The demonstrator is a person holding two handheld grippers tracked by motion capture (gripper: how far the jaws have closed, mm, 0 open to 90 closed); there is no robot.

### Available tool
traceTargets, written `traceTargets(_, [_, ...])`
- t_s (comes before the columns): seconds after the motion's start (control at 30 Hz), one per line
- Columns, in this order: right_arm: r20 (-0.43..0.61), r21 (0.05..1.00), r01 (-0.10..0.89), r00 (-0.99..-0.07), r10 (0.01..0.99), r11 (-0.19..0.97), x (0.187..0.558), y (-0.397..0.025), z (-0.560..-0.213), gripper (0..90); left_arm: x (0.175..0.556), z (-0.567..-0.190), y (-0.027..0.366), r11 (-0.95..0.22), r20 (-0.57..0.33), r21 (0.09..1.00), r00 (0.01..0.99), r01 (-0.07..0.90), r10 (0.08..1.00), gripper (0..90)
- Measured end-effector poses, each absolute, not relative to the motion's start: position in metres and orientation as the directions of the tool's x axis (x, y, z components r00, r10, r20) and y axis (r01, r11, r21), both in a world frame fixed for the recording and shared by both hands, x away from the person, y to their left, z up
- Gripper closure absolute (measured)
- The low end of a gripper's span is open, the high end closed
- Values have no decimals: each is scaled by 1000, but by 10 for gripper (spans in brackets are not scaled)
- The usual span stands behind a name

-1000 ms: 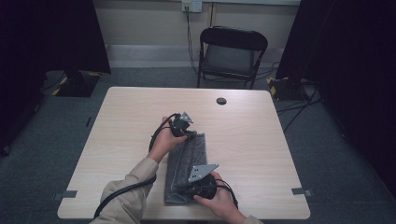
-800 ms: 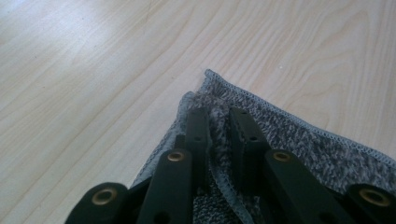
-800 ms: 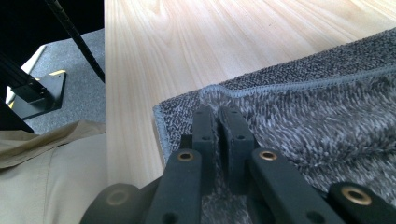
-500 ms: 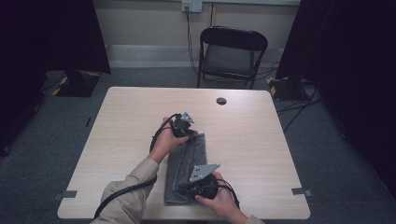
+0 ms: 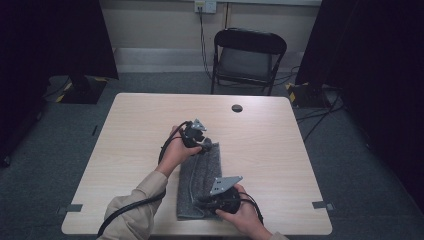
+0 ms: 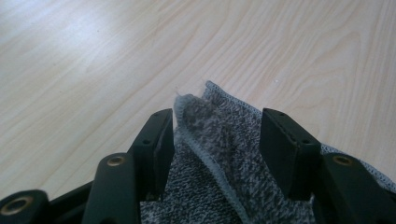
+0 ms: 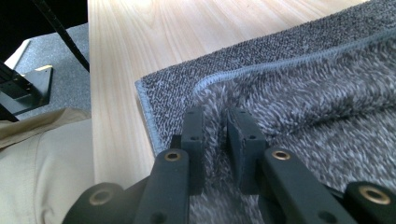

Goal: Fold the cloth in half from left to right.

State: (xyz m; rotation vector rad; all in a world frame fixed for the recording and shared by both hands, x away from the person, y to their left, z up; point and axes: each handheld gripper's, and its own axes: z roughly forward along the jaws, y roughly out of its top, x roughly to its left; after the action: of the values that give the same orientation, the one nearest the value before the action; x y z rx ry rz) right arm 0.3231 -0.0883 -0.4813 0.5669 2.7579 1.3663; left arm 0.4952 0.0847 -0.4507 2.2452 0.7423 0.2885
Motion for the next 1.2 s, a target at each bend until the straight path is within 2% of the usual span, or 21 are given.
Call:
traceTargets(0.4, [130, 767, 299, -939, 319, 568, 322, -90, -482, 774, 484, -453, 93, -541, -51, 709, 798, 452, 601, 428])
traceTargets(0.8, [129, 773, 303, -935, 330, 557, 320, -100, -480, 777, 484, -453, 68, -532, -71, 731, 823, 428, 564, 443])
traceTargets(1.2, [125, 769, 325, -921, 369, 550, 315, -121, -477, 660, 481, -448, 56, -535, -48, 744, 830, 401, 556, 410])
